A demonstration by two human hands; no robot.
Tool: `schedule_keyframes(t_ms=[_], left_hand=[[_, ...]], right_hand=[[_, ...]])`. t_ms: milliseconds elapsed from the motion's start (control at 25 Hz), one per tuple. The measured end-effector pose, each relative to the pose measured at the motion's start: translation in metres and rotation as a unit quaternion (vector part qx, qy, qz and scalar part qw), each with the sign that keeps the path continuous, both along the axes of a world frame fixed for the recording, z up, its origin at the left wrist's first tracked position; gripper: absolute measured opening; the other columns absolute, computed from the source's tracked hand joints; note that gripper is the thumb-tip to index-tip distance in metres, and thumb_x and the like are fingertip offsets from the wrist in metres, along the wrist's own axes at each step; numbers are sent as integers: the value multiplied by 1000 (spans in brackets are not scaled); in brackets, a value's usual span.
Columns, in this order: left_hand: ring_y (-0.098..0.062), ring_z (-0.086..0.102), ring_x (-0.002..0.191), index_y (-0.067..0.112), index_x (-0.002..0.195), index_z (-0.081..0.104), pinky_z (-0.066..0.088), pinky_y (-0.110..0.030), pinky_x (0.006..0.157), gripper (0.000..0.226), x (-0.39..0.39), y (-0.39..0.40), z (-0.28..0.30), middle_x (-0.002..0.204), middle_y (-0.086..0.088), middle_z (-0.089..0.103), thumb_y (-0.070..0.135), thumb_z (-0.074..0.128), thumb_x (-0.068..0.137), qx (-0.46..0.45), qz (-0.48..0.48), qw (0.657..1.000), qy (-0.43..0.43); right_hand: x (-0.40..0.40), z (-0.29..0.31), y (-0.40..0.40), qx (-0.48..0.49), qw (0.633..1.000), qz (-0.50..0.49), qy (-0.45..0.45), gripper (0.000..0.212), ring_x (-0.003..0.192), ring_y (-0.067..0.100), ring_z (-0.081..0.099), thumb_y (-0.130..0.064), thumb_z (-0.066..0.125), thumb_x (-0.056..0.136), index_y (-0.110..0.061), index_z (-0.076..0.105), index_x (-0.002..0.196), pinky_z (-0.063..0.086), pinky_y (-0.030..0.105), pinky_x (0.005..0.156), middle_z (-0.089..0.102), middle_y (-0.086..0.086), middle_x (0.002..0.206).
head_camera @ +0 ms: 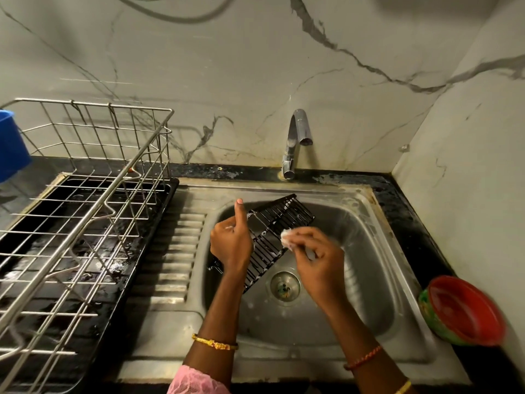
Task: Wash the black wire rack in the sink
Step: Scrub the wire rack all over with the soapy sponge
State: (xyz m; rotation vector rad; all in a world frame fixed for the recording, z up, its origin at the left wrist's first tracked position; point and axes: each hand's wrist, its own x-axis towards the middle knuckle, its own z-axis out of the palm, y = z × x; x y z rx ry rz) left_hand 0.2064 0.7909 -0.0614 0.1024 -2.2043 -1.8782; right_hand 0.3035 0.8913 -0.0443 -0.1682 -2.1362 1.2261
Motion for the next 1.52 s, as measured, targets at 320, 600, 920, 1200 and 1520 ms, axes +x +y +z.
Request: schedule_keyframes(t_ms=[320, 600, 920, 1200, 1520], left_hand=[[-11, 28, 37, 11, 48, 46, 24, -23, 47, 56, -1, -8, -9, 37, 11, 34, 41, 49, 96, 71, -58, 996, -14], [-13, 22, 42, 23, 38, 36, 20, -26, 50, 58, -7, -3, -15, 38, 13, 28, 56, 51, 83, 89, -74, 993, -21], [-12, 23, 43, 17, 48, 31, 21, -23, 49, 54, -6, -10, -20, 45, 0, 30, 34, 51, 96, 96, -84, 991, -27], [-14, 27, 43, 10, 52, 40, 24, -26, 47, 51, -8, -14, -20, 47, -3, 34, 32, 50, 97, 112, -78, 990, -24], [-12, 24, 39, 14, 49, 36, 21, -22, 43, 53, -7, -22, -10, 44, -1, 32, 27, 49, 98, 118, -96, 988, -16]], right_hand=[[-69, 11, 15, 24, 996, 27, -82, 25, 91, 6, 57, 11, 51, 86, 1, 68, 100, 47, 6, 81, 63, 8, 106], [-50, 14, -16, 19, 996, 86, -26, 29, 104, 11, 58, 11, 51, 86, -3, 68, 105, 47, 12, 88, 62, 5, 111], [-71, -10, 56, 28, 994, -37, -97, 24, 91, 14, 59, 12, 52, 85, 0, 67, 98, 50, 10, 75, 66, 14, 106], [-64, -10, 30, 70, 995, 6, -74, 23, 89, 11, 61, 14, 55, 82, 0, 70, 92, 47, 6, 80, 67, 6, 97], [-100, -19, 100, 8, 979, -134, -151, 25, 94, 26, 64, 15, 48, 82, 3, 69, 90, 43, 8, 75, 69, 17, 98]])
